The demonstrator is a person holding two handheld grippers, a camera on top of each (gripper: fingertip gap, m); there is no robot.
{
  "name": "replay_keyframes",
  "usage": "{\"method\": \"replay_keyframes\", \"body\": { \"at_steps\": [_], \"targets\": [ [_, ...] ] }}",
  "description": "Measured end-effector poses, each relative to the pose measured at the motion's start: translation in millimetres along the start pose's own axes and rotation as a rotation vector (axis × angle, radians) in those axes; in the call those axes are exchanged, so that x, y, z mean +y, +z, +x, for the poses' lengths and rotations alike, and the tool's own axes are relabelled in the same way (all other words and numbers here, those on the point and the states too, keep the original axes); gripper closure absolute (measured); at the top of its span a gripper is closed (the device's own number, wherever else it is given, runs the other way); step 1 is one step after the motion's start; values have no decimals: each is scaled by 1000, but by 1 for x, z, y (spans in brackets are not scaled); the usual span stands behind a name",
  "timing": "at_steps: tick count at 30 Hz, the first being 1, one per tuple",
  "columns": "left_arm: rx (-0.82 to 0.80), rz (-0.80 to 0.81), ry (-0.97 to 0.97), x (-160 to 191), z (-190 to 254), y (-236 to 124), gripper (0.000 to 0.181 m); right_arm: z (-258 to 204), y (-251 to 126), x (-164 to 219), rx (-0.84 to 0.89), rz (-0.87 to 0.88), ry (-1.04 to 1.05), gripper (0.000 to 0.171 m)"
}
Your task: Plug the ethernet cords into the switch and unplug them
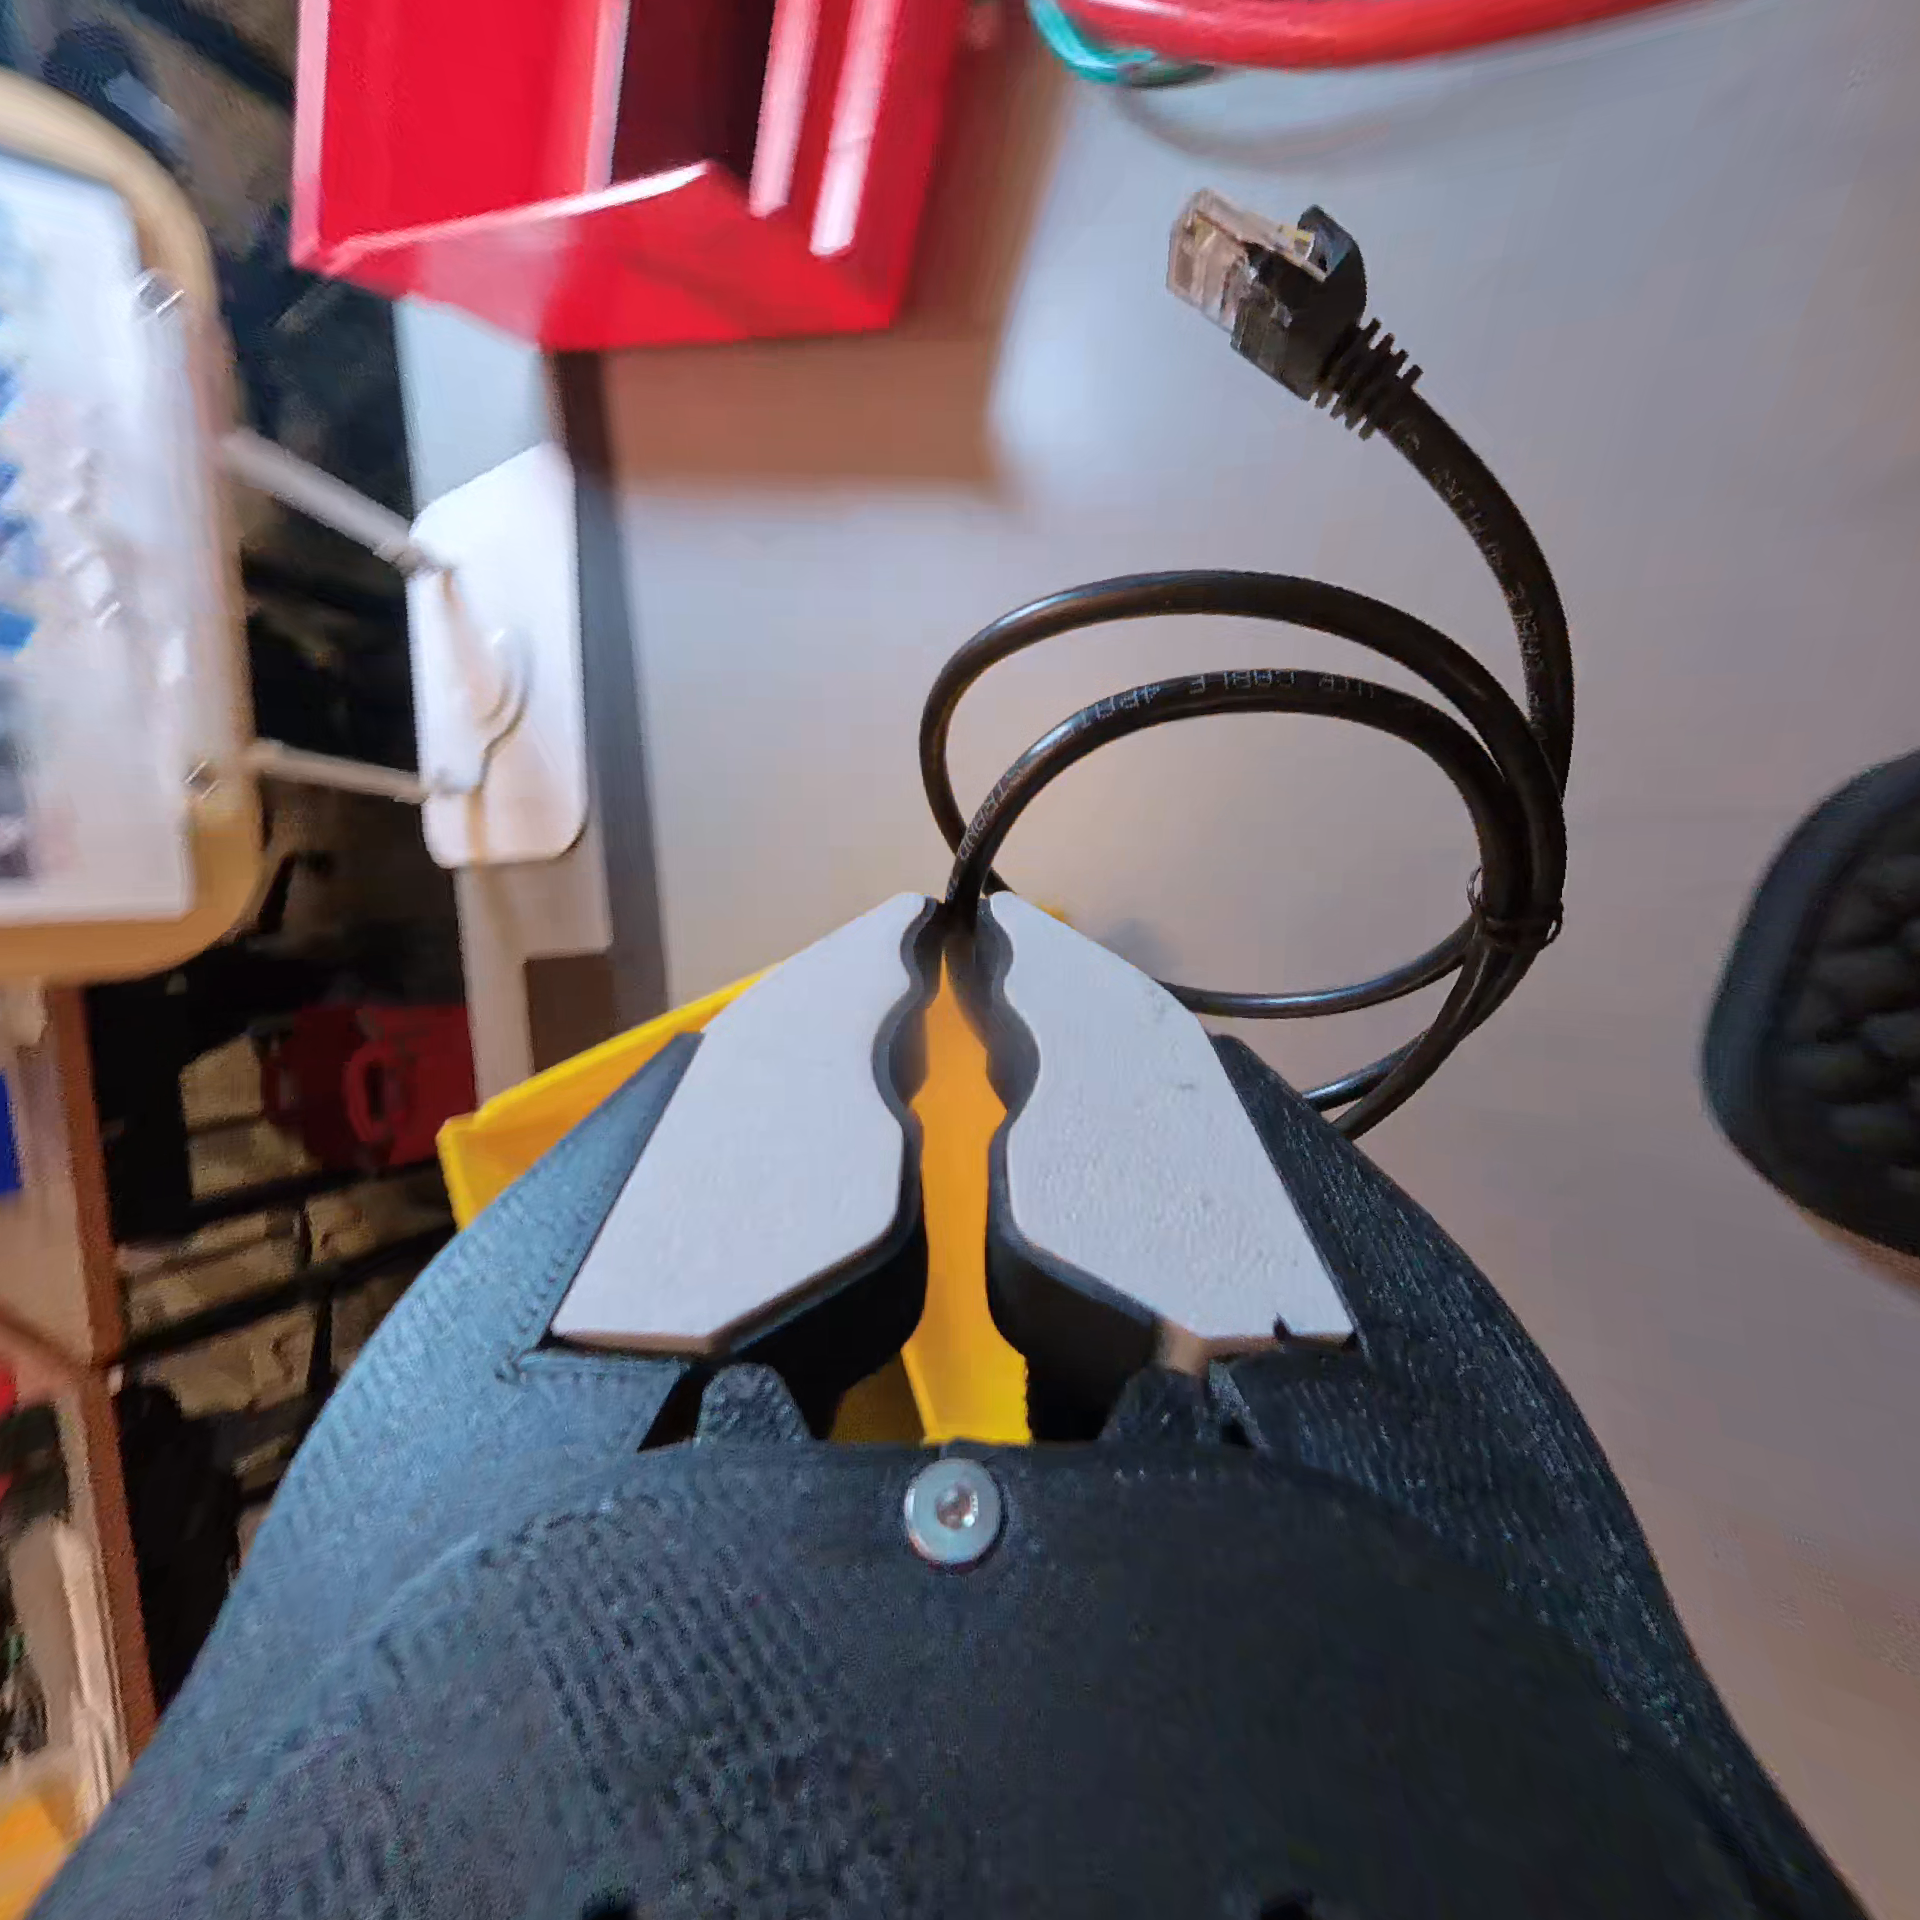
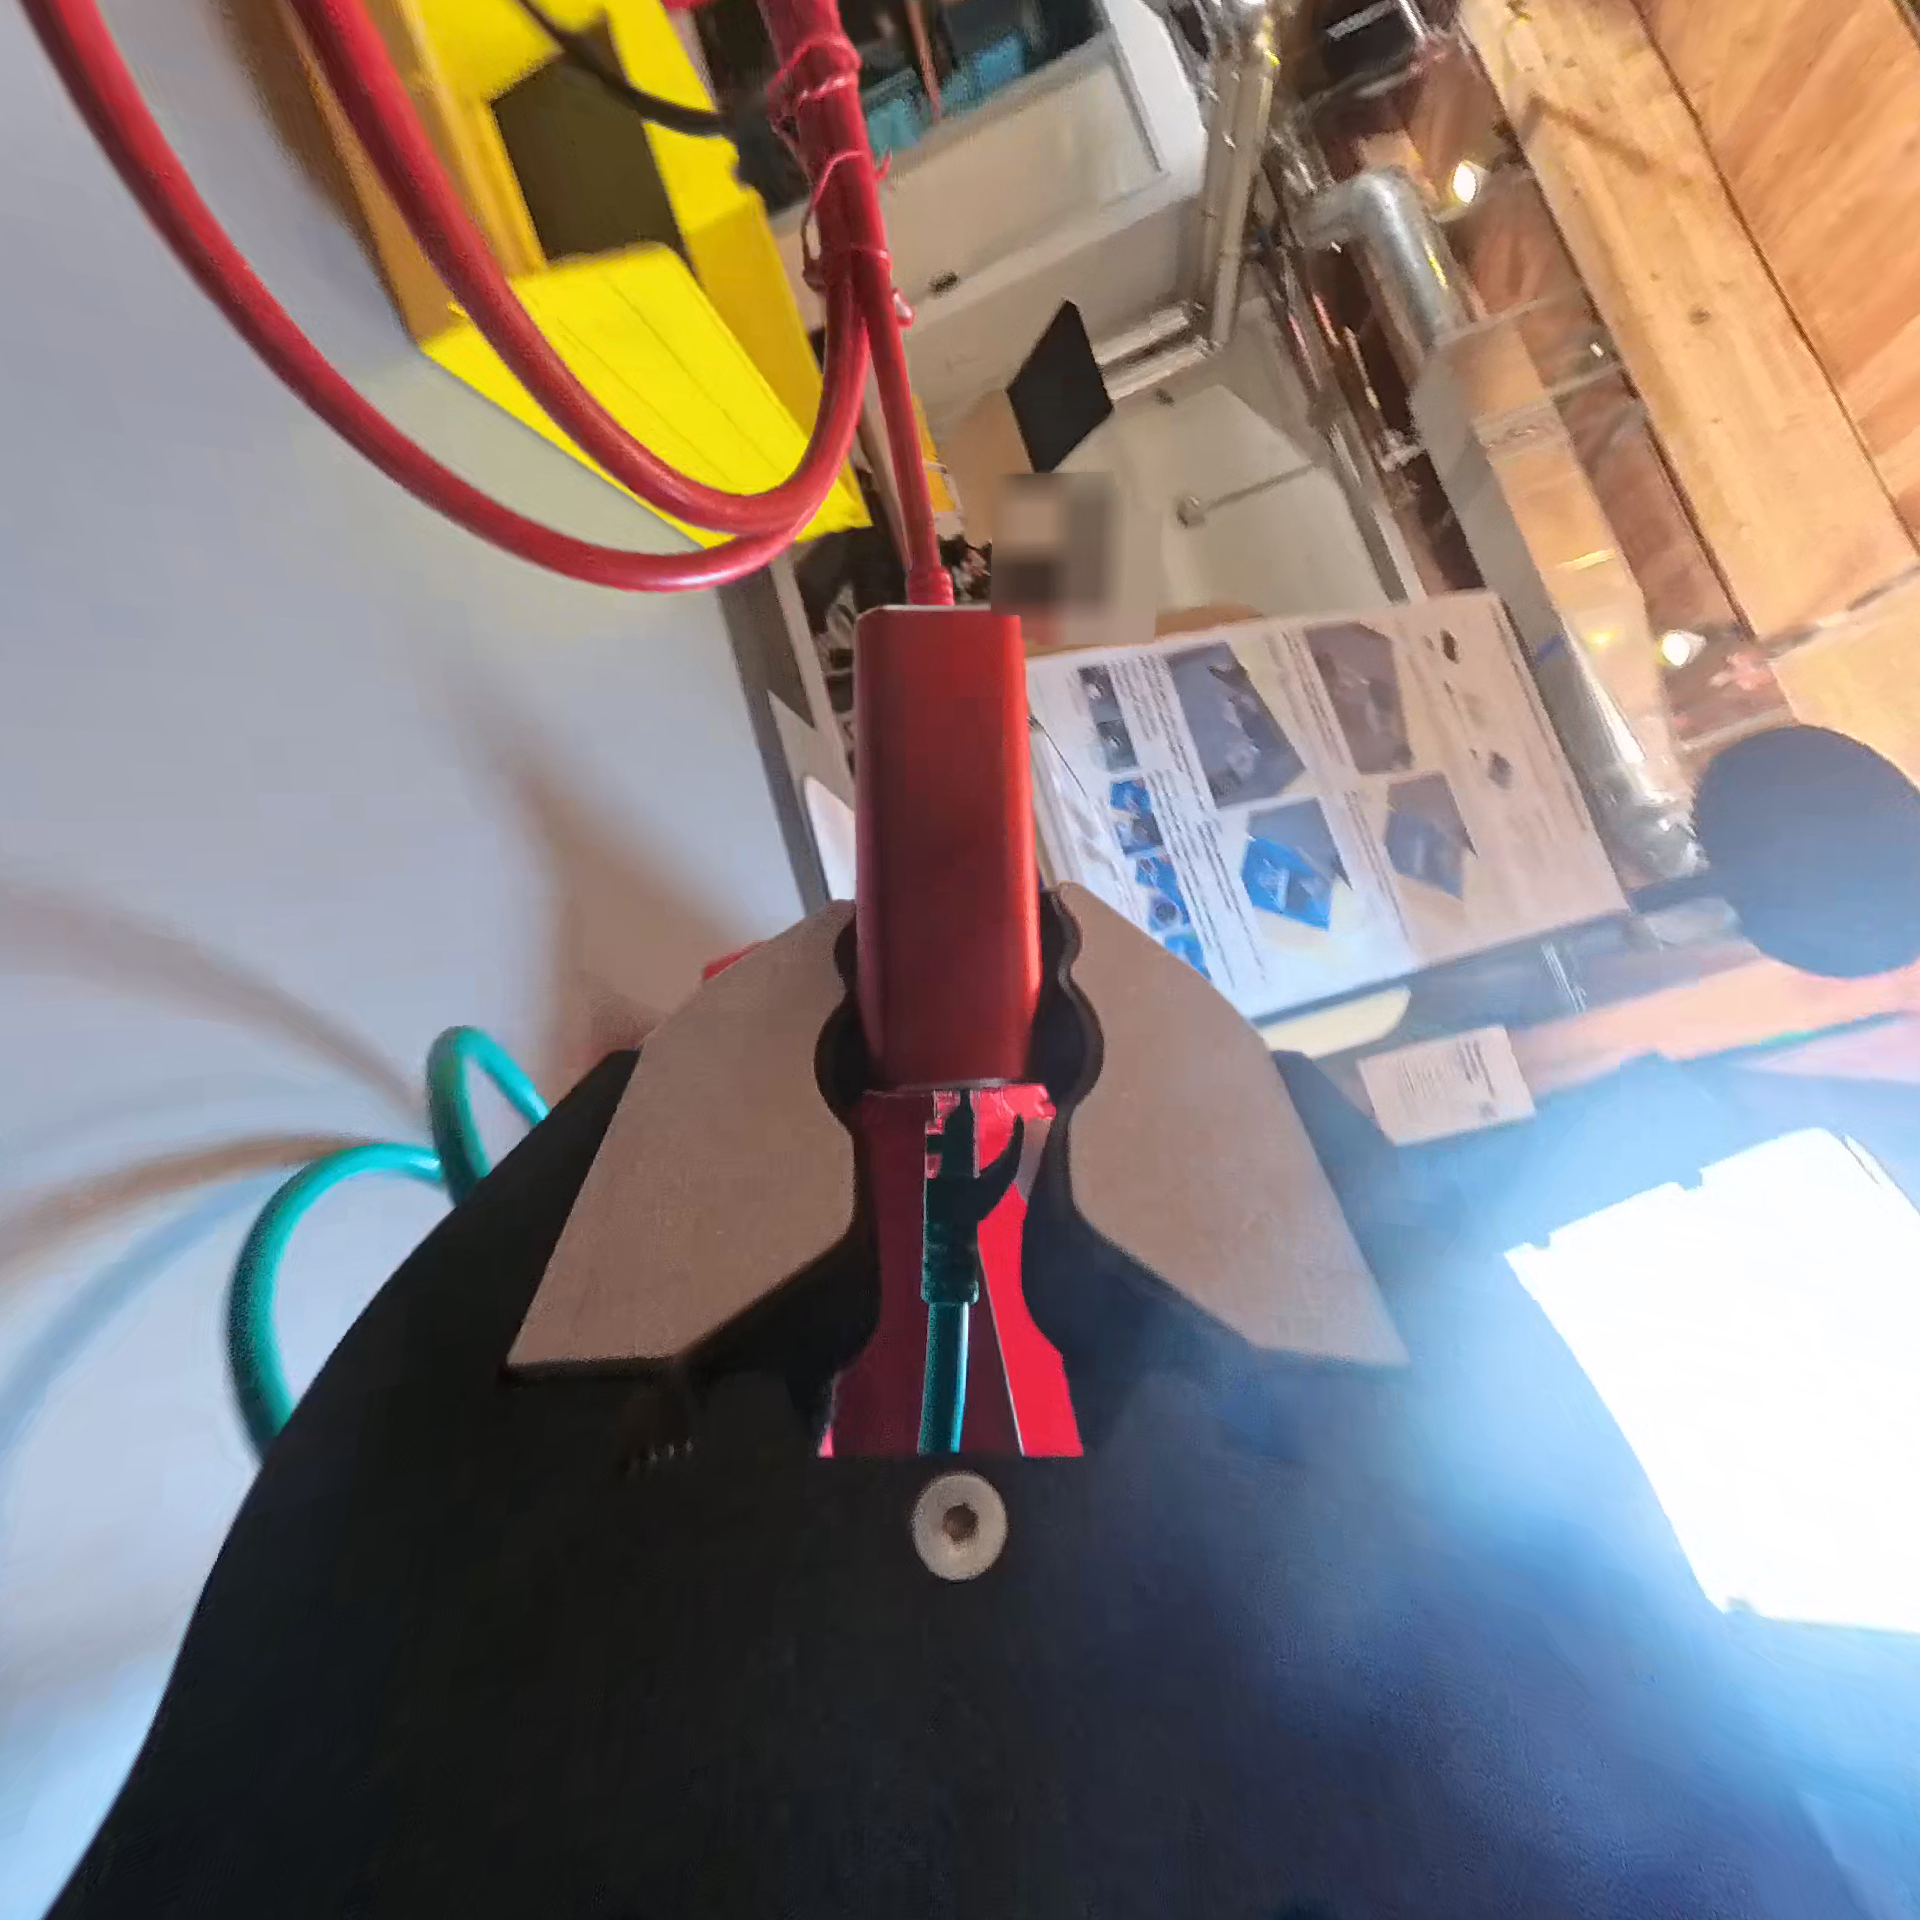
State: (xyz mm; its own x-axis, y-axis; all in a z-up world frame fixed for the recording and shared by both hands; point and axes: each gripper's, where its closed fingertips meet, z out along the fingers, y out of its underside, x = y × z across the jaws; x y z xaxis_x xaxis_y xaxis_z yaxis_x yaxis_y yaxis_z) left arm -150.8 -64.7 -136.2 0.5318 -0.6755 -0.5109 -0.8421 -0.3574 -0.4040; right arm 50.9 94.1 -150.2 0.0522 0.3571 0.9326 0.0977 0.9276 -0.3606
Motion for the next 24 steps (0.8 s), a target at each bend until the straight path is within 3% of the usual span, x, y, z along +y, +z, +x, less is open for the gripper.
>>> {"method": "replay_keyframes", "body": {
  "at_steps": [1,6,10,14,18,21,24],
  "targets": [
    [37,15,34,-9,15,9,176,8,-4,8,25,-11,20,139],
    [164,175,124,-64,77,46,175,24,-9,25,90,-29,104,141],
    [100,263,-113,-87,80,52,155,16,-5,26,76,-51,76,141],
    [17,307,-528,-67,72,52,164,14,-1,29,67,-65,72,140],
    [56,241,-883,-43,103,87,159,14,0,28,72,-62,78,142],
    [74,216,-1007,-45,121,117,153,16,-1,28,82,-64,80,141],
    [52,125,-1003,-44,123,140,143,17,-2,30,87,-67,90,141]
  ]
}}
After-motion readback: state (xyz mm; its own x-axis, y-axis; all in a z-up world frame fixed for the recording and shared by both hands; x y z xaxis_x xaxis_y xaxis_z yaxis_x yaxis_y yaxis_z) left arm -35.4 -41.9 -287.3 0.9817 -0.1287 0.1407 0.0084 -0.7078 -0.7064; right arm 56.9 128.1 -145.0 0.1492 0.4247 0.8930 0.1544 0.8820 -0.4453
